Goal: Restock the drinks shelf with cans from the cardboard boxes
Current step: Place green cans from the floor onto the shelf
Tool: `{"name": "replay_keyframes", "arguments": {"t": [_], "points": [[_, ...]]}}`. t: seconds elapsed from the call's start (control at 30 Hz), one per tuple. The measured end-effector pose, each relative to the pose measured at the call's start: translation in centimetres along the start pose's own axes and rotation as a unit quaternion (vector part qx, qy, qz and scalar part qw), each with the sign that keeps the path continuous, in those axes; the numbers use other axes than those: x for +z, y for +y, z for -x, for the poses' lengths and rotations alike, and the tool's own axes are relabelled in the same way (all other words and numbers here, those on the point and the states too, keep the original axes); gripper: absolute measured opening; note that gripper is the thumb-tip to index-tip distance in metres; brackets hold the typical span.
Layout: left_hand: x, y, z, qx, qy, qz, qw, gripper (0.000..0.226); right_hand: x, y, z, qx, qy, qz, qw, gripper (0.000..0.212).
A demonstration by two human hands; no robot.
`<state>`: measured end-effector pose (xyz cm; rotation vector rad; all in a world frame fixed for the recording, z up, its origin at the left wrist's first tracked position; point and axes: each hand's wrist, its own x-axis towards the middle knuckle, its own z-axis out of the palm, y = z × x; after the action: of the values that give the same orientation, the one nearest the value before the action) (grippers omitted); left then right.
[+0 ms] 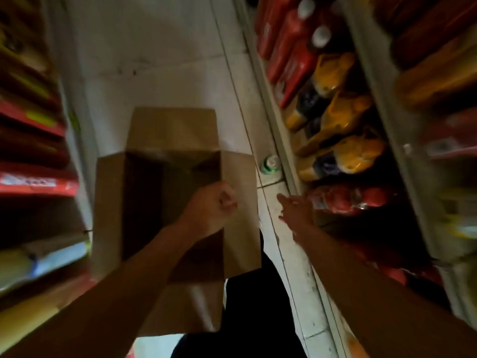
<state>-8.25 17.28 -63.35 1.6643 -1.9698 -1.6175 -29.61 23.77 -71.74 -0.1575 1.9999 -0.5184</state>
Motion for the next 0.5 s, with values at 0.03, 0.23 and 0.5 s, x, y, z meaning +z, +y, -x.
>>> {"name": "replay_keyframes", "arguments": {"t": [0.03,0.23,0.5], "points": [[0.2,-0.7,-1.5,-0.008,-0.008,0.011,1.000,0.016,0.5,-0.3,-2.1,-0.004,-0.003,-0.004,1.000,0.076],[2.5,-3.4,-8.4,0.046,0.031,0.010,0.998,0.027,5.2,-2.3,-12.2,0.043,0.024,-0.125,0.991,0.092],[3.7,-2.2,-13.0,0.035,0.040,-0.171,0.984,0.042,9.3,-4.8,-20.1,-0.013,0.085,-0.081,0.993,0.097]]}}
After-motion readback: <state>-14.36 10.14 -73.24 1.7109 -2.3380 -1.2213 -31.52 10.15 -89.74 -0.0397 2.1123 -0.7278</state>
